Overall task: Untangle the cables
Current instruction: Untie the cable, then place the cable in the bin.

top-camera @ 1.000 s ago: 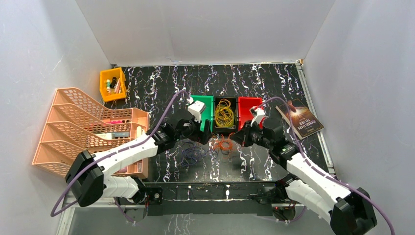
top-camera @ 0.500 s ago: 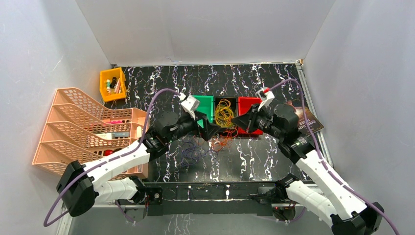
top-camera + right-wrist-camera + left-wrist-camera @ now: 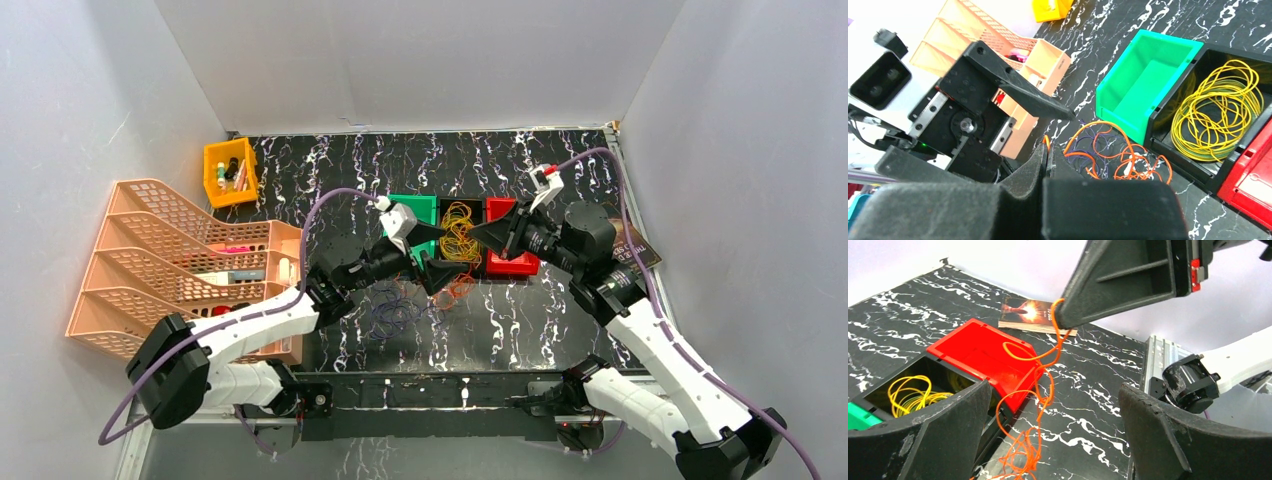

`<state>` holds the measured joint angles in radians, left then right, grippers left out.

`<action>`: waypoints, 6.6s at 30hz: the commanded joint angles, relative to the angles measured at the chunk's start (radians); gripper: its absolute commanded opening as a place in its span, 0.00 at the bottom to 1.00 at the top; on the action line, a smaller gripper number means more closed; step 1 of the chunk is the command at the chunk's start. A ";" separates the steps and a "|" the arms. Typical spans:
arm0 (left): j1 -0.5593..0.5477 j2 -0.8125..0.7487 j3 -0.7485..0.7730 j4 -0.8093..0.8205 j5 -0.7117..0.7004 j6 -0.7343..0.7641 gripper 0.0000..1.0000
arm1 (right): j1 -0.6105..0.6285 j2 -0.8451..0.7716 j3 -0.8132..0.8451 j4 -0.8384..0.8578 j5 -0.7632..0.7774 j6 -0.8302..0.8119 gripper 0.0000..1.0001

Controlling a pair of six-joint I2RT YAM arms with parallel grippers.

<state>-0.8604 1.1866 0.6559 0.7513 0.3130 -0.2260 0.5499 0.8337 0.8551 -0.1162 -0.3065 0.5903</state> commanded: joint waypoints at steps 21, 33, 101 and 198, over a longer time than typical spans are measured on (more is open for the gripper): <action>-0.082 0.411 -0.134 0.324 0.021 -0.134 0.16 | -0.002 -0.058 0.357 0.050 0.096 -0.087 0.00; -0.083 0.377 -0.241 0.324 -0.021 -0.169 0.18 | -0.003 -0.056 0.497 -0.059 0.282 -0.286 0.00; -0.082 0.437 -0.344 0.216 -0.173 -0.183 0.00 | -0.001 0.019 1.009 0.039 0.705 -0.861 0.00; -0.112 0.220 -0.075 -0.319 -0.236 -0.145 0.63 | -0.183 0.356 0.306 0.022 0.527 -0.490 0.00</action>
<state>-0.9661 1.4445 0.5831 0.4397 0.0891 -0.3748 0.4133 1.1755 1.2049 -0.1726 0.3023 0.0204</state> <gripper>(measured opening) 0.629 0.020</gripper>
